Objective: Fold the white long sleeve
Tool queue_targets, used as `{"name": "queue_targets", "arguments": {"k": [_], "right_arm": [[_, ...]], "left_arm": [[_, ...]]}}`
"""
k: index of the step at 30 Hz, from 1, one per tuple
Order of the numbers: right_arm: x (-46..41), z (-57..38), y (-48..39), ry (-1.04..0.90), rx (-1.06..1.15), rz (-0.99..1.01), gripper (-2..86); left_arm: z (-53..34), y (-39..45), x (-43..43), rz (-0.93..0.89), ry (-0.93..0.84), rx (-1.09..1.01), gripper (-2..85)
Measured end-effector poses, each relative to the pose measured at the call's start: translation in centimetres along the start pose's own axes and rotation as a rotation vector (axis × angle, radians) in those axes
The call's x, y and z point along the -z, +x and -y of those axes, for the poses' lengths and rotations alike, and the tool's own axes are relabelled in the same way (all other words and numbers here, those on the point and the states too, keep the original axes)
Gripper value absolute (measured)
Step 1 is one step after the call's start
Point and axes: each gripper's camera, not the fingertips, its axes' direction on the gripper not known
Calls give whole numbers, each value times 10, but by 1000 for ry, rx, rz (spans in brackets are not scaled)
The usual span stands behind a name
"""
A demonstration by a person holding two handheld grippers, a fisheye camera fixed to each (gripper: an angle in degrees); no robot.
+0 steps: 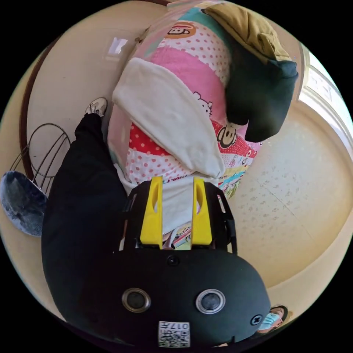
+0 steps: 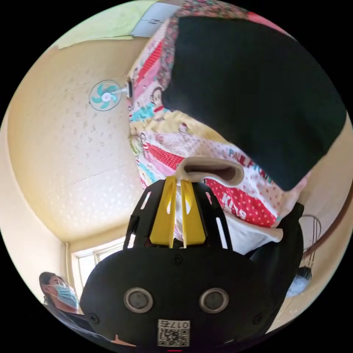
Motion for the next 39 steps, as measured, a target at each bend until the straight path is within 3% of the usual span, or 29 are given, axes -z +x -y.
{"name": "queue_targets", "arguments": {"k": [5, 9, 13, 18, 21, 23, 25, 31, 33, 35, 39], "right_arm": [[23, 26, -89, 44, 274, -146, 27], [-28, 9, -158, -13, 506, -84, 29], [-148, -65, -220, -253, 812, 30, 31], [-321, -184, -199, -608, 892, 38, 30], [-424, -262, -146, -838, 958, -212, 26], [-492, -315, -81, -1125, 905, -579, 22], [-510, -341, -51, -1256, 858, -740, 21], [-474, -385, -76, -1345, 1050, -615, 21], [-455, -377, -92, -1266, 1124, -629, 20], [-433, -348, -115, -1034, 1149, -670, 15], [-418, -287, -116, -705, 1008, -763, 7]], "left_arm": [[31, -43, 2, -179, 106, 178, 135], [52, -72, 5, -403, 175, 275, 136], [63, -84, 5, -429, 138, 295, 129], [58, -106, 2, -534, 144, 377, 103], [54, -115, -1, -567, 142, 421, 78], [53, -117, -1, -567, 137, 422, 67], [49, -117, 2, -587, 136, 423, 52], [40, -95, 26, -527, 130, 302, 47], [33, -76, 36, -518, 129, 216, 46], [24, -46, 46, -483, 114, 80, 46], [-20, 49, 56, -294, 105, -272, 45]]}}
